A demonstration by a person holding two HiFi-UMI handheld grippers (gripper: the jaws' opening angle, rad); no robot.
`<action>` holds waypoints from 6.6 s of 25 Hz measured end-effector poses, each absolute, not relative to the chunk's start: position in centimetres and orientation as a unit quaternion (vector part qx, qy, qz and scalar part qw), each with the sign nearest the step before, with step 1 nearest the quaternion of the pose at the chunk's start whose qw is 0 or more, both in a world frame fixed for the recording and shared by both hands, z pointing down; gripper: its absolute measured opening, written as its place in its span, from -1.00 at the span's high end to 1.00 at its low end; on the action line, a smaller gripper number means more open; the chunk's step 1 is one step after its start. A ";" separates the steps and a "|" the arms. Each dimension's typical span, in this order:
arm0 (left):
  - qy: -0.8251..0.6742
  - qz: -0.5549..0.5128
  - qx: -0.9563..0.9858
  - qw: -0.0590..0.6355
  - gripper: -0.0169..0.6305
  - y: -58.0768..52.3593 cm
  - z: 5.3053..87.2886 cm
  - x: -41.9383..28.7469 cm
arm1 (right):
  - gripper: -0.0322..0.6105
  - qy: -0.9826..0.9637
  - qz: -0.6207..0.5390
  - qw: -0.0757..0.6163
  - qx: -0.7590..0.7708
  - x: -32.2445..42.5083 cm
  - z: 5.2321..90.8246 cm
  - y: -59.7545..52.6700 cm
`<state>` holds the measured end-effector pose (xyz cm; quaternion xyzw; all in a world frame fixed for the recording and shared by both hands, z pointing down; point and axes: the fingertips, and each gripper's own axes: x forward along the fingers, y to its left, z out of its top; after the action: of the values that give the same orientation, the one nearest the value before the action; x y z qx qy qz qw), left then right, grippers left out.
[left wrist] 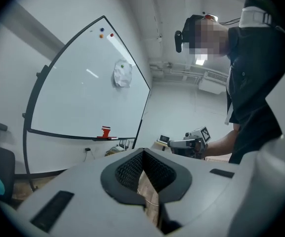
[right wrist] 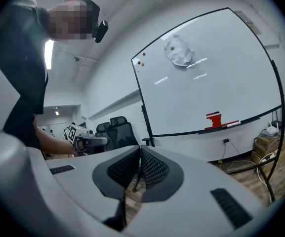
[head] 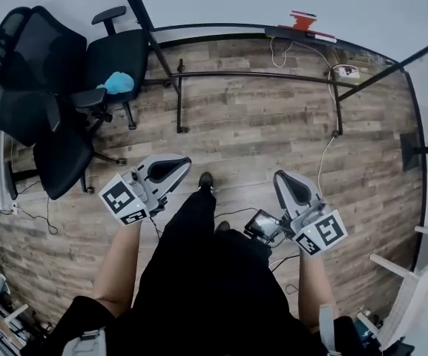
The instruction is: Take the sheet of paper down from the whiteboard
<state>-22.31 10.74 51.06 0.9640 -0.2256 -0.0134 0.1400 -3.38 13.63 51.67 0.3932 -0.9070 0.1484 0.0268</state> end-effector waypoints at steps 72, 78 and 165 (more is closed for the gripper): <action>-0.486 0.182 0.724 -0.454 0.43 -36.8 -1.5 1.9 | 0.46 -0.816 -0.352 0.020 0.458 10.9 -6.7 -33.6; -0.487 0.199 0.713 -0.463 0.43 -37.5 -1.1 2.3 | 0.45 -0.816 -0.338 0.042 0.467 10.1 -7.7 -35.7; -0.300 0.114 0.890 -0.323 0.91 -25.1 20.5 4.7 | 0.83 -0.888 -0.109 0.164 0.415 13.2 25.3 -27.1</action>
<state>4.70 -25.07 20.49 0.8904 -0.2999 0.1143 -0.3227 13.17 -27.07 25.29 0.4149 -0.8882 -0.1094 0.1642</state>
